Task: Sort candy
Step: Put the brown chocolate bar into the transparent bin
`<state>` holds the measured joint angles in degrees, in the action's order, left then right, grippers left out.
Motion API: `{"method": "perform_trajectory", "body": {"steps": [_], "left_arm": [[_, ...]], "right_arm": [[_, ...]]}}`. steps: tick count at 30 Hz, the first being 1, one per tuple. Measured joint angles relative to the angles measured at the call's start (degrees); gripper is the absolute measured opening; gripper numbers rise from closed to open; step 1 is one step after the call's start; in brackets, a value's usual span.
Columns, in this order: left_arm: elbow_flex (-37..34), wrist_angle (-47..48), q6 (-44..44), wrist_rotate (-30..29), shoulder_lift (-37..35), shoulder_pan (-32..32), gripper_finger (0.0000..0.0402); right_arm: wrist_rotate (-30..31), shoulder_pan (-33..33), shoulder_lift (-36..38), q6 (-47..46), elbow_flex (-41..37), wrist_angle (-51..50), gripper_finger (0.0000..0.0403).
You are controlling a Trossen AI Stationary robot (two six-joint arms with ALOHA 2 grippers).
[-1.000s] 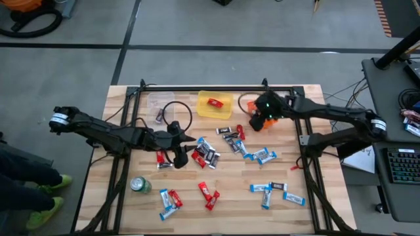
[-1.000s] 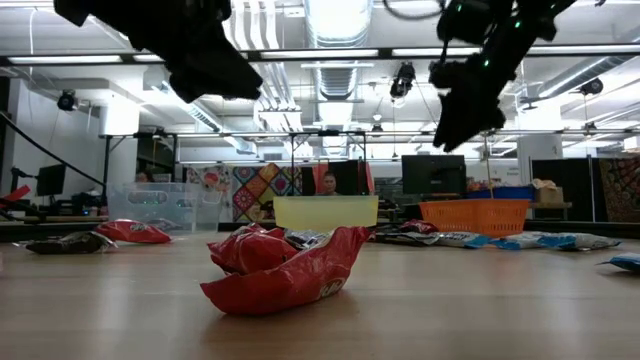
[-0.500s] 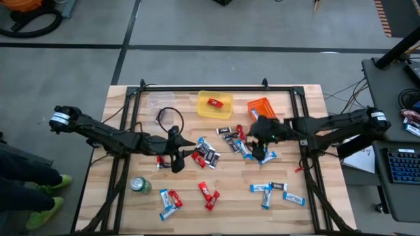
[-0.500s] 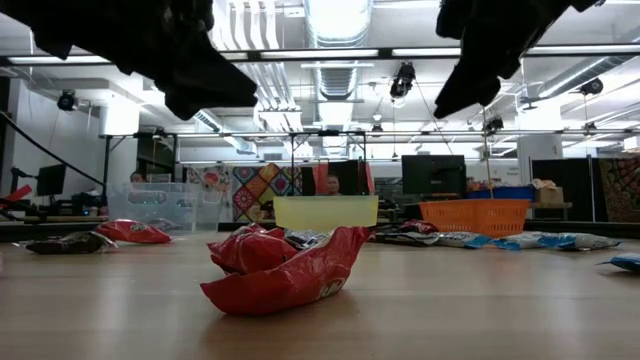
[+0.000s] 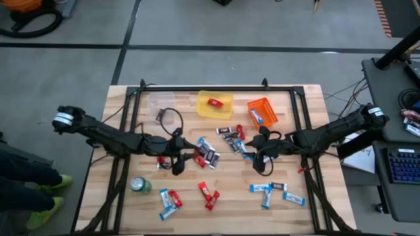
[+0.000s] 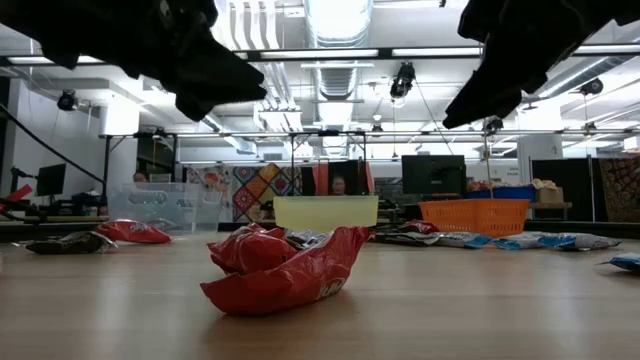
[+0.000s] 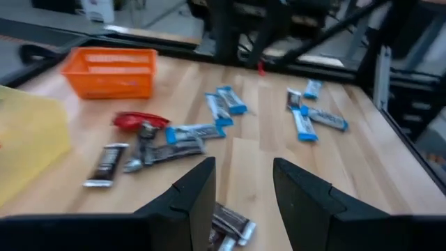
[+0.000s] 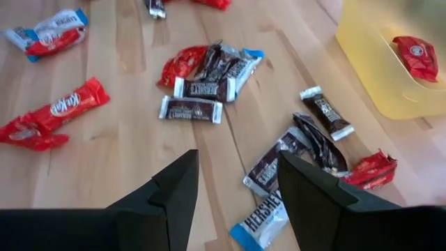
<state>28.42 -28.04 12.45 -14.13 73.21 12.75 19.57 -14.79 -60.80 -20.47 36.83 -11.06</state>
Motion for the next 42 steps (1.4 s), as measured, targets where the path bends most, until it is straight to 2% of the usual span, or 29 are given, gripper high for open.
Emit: {"method": "perform_trajectory", "body": {"steps": [4, 9, 15, 19, 29, 42], "left_arm": [[0.29, -4.01, -4.41, 4.14, 7.25, -0.05, 0.0127], [2.13, -3.92, -7.83, 4.31, 14.63, -1.63, 0.0127], [3.41, -3.94, -9.37, 4.92, 19.64, -4.09, 0.0127], [3.41, -3.86, -10.47, 7.15, 20.52, -5.49, 0.0127], [2.92, 2.63, -11.44, 7.80, 20.52, -8.04, 0.0127], [2.82, 4.54, -12.00, 7.66, 20.50, -9.90, 0.0127]], "right_arm": [[0.00, 0.02, 0.00, 0.47, -0.10, 0.80, 0.0182], [0.02, 0.04, 0.00, 0.94, -0.07, 1.60, 0.0185], [0.03, 0.04, -0.02, 0.92, -0.24, 3.23, 0.0185], [0.03, 0.04, -0.02, 0.93, -0.31, 3.12, 0.0183], [0.05, 0.04, -0.03, 0.94, -0.31, 3.28, 0.0183], [0.07, 0.04, -0.04, 0.94, -0.36, 3.29, 0.0183]]}}
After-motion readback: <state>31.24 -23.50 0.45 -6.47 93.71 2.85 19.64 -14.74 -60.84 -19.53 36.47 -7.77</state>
